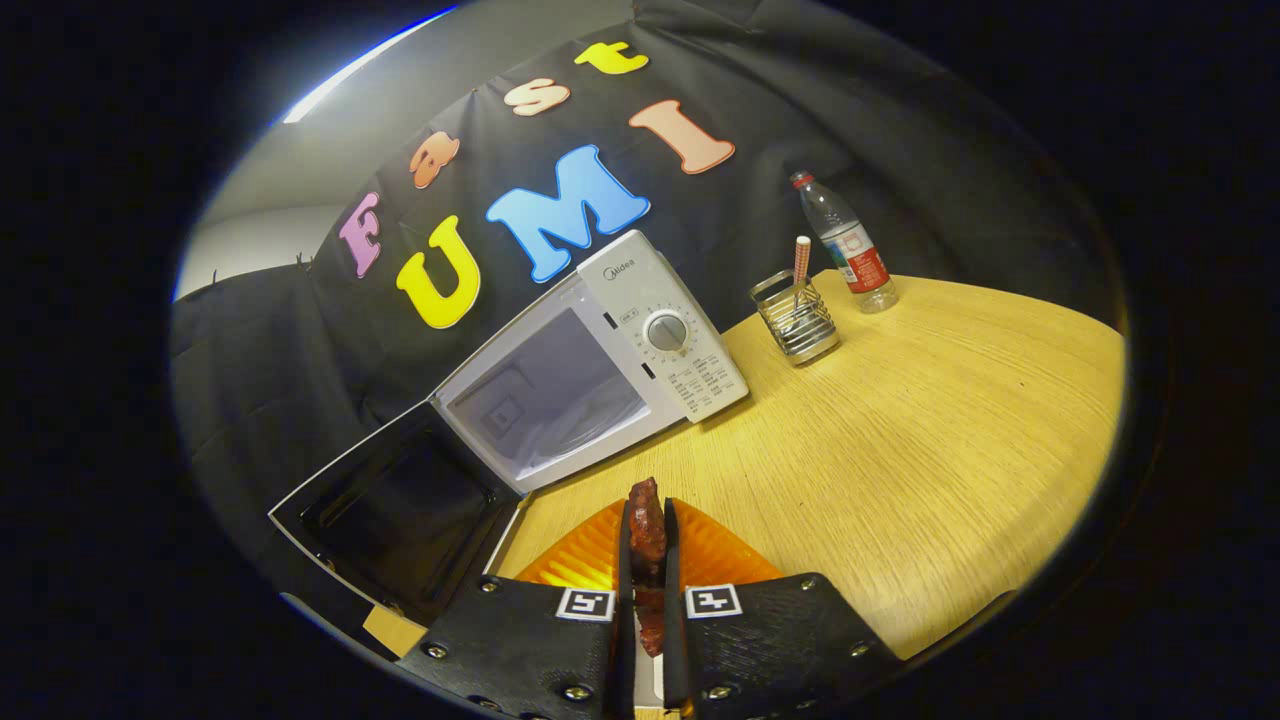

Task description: Open the microwave, put the food inside, and close the microwave door.

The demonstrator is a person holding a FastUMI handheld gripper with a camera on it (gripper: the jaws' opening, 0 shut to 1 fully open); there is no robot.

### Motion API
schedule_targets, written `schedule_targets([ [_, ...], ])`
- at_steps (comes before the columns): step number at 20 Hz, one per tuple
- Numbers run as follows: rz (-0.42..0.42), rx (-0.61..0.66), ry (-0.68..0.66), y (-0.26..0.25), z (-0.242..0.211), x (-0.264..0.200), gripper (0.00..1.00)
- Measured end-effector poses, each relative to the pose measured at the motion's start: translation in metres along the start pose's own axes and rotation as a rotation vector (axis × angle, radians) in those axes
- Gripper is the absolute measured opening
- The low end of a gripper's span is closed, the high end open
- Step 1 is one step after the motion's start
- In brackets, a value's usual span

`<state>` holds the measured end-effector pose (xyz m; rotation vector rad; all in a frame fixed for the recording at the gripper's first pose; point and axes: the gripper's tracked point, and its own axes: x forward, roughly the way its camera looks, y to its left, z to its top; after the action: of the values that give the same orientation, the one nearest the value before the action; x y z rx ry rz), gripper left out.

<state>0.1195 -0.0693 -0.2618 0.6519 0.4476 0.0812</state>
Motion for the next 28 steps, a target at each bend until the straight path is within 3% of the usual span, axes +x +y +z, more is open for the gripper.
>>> schedule_targets([
  [7,0.051,-0.073,-0.083,0.072,0.047,0.017,0.11],
  [14,0.135,-0.088,-0.089,0.146,0.046,0.095,0.11],
  [28,0.032,-0.030,-0.105,0.155,0.059,0.274,0.11],
])
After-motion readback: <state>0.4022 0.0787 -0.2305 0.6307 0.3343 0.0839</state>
